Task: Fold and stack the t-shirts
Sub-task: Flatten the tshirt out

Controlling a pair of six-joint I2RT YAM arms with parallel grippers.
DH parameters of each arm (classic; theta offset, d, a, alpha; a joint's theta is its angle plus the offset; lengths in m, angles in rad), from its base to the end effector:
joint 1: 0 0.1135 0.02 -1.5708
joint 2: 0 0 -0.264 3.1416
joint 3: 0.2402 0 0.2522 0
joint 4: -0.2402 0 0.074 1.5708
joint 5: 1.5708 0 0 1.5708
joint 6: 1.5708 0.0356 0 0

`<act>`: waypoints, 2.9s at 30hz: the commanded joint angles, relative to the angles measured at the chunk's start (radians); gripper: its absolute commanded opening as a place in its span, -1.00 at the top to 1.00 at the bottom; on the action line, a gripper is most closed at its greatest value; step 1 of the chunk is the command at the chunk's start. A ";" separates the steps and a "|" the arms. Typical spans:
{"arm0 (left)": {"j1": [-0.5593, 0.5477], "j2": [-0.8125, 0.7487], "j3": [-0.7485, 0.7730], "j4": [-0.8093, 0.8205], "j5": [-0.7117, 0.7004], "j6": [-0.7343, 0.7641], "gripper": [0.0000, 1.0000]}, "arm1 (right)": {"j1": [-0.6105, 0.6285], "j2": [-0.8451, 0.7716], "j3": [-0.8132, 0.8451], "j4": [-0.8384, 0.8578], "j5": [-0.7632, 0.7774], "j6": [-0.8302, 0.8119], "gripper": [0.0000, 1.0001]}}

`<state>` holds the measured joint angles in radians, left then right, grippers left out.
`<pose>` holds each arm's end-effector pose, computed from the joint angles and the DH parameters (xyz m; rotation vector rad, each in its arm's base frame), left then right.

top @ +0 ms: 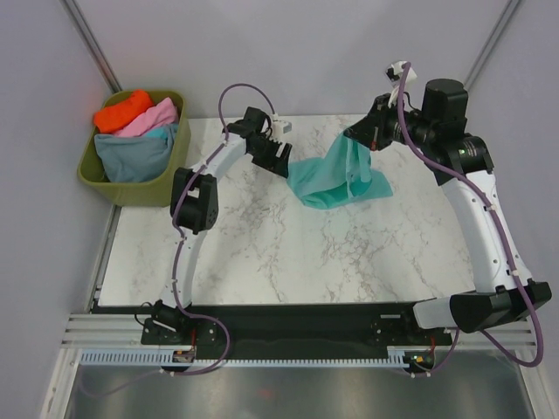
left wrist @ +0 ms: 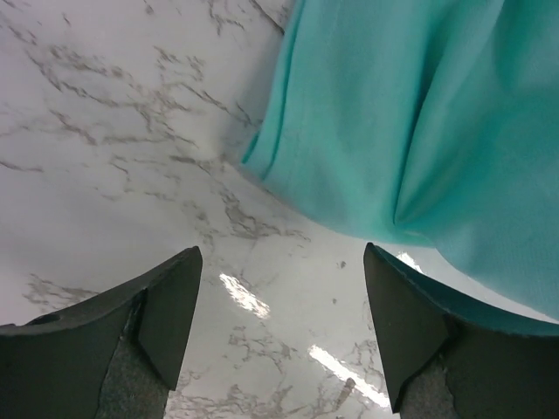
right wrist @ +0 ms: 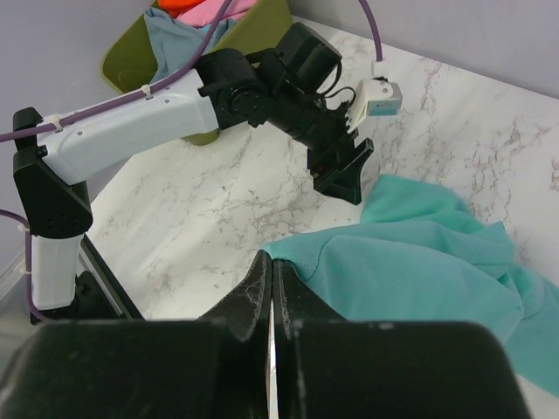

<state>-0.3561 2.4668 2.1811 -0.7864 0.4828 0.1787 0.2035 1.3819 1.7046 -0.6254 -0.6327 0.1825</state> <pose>0.4896 -0.1998 0.1743 0.8458 2.4693 -0.6976 0.2717 0.0776 0.4768 -0.4642 1.8433 0.8544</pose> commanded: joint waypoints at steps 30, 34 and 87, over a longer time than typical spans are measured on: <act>-0.107 -0.049 0.066 0.072 -0.259 0.102 0.96 | -0.021 0.084 -0.025 -0.089 0.087 -0.090 1.00; -0.090 -0.233 0.005 0.050 -0.253 0.102 0.96 | -0.039 0.207 0.047 -0.088 0.065 -0.104 1.00; 0.083 -0.278 -0.073 -0.217 -0.133 0.045 -0.74 | -0.142 0.862 0.384 -0.290 -0.021 -0.224 -0.67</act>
<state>-0.3069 2.2154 2.0827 -0.9989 0.3698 0.2245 0.0624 2.2242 1.9903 -0.9489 -0.6327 -0.0376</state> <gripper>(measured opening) 0.875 0.834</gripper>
